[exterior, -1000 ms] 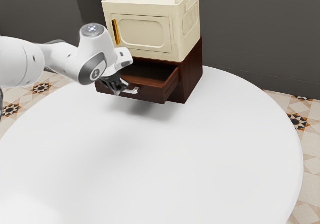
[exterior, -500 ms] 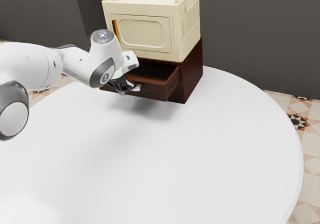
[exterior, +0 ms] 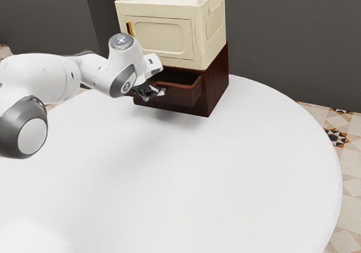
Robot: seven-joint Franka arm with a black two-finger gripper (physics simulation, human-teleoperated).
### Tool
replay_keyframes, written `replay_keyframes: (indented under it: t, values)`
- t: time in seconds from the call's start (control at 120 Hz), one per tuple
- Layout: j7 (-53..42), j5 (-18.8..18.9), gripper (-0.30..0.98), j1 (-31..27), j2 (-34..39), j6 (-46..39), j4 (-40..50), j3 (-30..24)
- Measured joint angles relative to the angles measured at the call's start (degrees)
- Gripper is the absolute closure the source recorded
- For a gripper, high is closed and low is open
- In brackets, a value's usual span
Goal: Push the drawer handle with one arm to close the drawer
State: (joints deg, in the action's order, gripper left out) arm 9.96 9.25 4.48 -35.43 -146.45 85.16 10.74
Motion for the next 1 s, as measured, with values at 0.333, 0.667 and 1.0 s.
replay_keyframes:
  t: [0.333,0.667,1.0]
  values:
    - [-0.2,0.1,0.79,-2.9,-4.6,-3.0,-5.9,-2.9]
    - [-0.3,0.1,0.79,-5.0,-10.4,-6.2,-13.5,-4.8]
    - [-0.4,0.1,0.79,-5.7,-15.3,-8.2,-19.5,-6.0]
